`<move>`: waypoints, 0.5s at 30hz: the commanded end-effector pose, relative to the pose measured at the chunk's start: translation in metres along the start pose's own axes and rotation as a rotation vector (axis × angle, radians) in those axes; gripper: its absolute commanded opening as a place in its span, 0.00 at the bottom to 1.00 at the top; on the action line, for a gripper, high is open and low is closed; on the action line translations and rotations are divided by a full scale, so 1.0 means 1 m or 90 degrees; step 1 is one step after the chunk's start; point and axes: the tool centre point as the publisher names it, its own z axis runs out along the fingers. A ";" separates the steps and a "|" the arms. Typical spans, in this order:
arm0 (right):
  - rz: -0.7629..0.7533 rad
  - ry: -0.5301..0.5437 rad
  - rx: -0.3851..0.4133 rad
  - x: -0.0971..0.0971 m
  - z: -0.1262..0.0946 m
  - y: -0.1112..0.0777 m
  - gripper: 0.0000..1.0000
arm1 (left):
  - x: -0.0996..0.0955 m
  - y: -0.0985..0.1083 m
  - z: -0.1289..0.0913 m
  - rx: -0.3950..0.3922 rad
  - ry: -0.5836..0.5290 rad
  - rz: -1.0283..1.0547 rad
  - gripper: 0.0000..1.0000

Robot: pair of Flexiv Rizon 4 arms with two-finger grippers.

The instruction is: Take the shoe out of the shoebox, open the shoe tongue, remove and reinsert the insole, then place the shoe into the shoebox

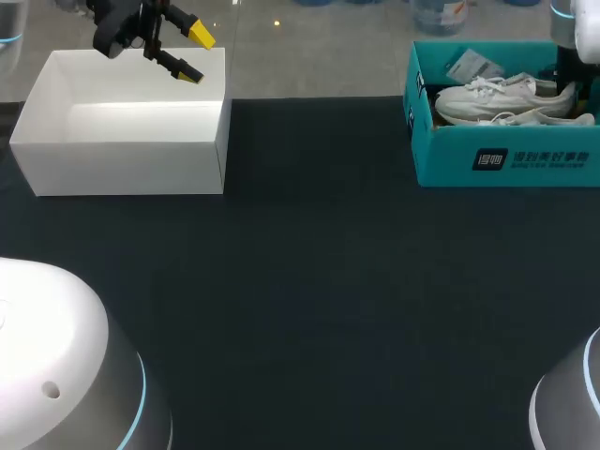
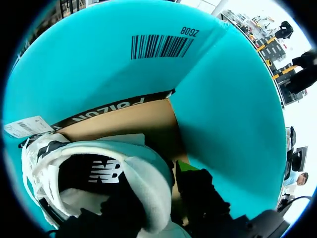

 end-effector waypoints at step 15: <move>0.043 0.085 -0.037 -0.011 -0.121 -0.022 1.00 | 0.000 0.001 -0.001 0.002 0.001 0.000 1.00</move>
